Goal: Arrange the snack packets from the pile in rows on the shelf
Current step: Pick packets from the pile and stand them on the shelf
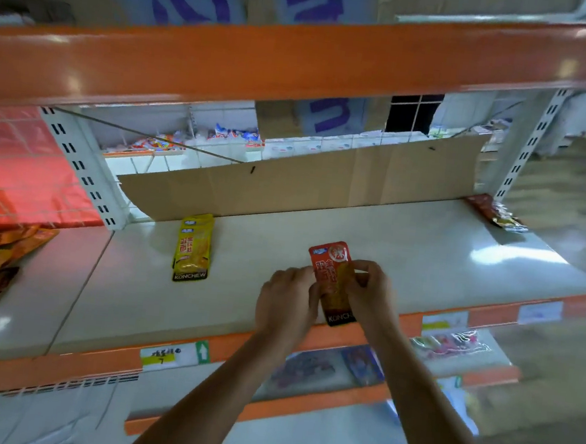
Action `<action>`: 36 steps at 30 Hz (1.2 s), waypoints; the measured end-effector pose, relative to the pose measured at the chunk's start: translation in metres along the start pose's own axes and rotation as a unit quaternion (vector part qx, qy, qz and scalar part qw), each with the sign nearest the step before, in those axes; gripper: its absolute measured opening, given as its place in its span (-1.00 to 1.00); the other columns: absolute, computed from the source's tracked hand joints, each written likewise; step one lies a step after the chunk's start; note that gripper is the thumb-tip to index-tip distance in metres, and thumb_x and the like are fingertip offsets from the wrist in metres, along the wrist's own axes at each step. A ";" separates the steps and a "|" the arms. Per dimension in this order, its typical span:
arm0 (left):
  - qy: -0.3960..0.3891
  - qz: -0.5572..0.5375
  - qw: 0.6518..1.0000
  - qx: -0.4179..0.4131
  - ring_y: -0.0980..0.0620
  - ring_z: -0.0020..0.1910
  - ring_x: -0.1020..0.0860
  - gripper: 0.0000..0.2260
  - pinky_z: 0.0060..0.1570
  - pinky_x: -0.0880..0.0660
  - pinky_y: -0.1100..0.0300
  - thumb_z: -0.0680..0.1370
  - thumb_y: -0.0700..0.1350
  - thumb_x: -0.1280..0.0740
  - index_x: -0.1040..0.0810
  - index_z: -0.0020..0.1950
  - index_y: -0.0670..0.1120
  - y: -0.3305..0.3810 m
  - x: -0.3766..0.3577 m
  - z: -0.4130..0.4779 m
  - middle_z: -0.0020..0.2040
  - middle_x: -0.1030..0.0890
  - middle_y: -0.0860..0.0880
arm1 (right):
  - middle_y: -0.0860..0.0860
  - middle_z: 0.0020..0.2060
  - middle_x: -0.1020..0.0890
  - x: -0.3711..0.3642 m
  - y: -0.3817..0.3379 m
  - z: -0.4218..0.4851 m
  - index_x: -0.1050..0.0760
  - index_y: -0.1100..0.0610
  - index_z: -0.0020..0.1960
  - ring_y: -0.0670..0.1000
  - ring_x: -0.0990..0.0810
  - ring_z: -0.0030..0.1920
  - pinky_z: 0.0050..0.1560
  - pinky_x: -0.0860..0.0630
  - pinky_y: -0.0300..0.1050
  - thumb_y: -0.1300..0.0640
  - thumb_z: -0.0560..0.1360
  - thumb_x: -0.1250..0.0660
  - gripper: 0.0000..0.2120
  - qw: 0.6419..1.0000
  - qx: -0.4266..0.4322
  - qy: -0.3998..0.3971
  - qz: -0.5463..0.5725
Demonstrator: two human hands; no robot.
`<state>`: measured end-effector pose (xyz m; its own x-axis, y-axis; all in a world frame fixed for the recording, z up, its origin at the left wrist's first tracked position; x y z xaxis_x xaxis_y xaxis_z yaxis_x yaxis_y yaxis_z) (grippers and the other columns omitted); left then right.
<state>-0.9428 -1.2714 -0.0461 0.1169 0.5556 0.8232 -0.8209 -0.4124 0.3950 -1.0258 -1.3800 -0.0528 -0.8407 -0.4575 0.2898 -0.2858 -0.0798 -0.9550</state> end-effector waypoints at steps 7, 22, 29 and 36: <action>-0.008 -0.010 1.000 -0.018 -0.05 0.01 -0.53 -0.78 -0.05 -0.42 0.11 0.60 -0.04 -0.19 -0.53 0.16 -0.06 0.084 -0.075 0.044 0.03 -0.61 -0.04 | 0.10 -0.04 -0.67 0.101 0.021 0.059 -0.48 0.04 0.07 0.10 -0.64 -0.10 -0.06 -0.60 0.04 0.18 0.55 -0.25 -0.87 0.998 0.003 0.038 -0.044; -0.071 0.006 0.997 -0.032 -0.14 0.13 -0.52 -0.63 0.08 -0.45 0.03 0.52 0.00 -0.17 -0.54 0.26 -0.07 0.232 -0.196 0.115 0.13 -0.61 -0.07 | 0.12 -0.14 -0.65 0.272 0.068 0.186 -0.54 0.07 0.17 0.16 -0.61 -0.14 -0.10 -0.56 0.05 0.18 0.55 -0.24 -0.78 0.990 0.025 0.097 -0.101; -0.080 0.032 0.996 -0.038 -0.11 0.14 -0.53 -0.69 0.07 -0.48 0.03 0.49 -0.01 -0.31 -0.58 0.18 -0.08 0.250 -0.224 0.138 0.11 -0.61 -0.06 | 0.22 0.07 -0.59 0.295 0.075 0.250 -0.51 0.16 0.21 0.19 -0.53 0.06 -0.01 -0.40 -0.07 0.18 0.49 -0.30 -0.71 0.979 0.022 0.103 -0.173; -0.101 0.014 0.994 -0.041 -0.12 0.30 -0.44 -0.60 0.21 -0.40 0.01 0.53 -0.05 -0.30 -0.46 0.36 -0.11 0.267 -0.237 0.159 0.30 -0.52 -0.06 | 0.19 0.13 -0.53 0.294 0.079 0.279 -0.49 0.16 0.24 0.17 -0.49 0.12 -0.01 -0.32 -0.11 0.16 0.51 -0.28 -0.70 0.973 0.014 0.093 -0.210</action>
<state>-1.1014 -1.6279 -0.0711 0.1957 0.3858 0.9016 -0.8677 -0.3602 0.3425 -1.1670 -1.7674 -0.0605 -0.7217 -0.2108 0.6593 -0.6121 -0.2505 -0.7501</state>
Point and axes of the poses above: each hand's wrist, its own z-axis towards the middle knuckle, its own x-axis out of the back of the hand, y = z × x, the point moved 2 cm from there along z, towards the middle knuckle
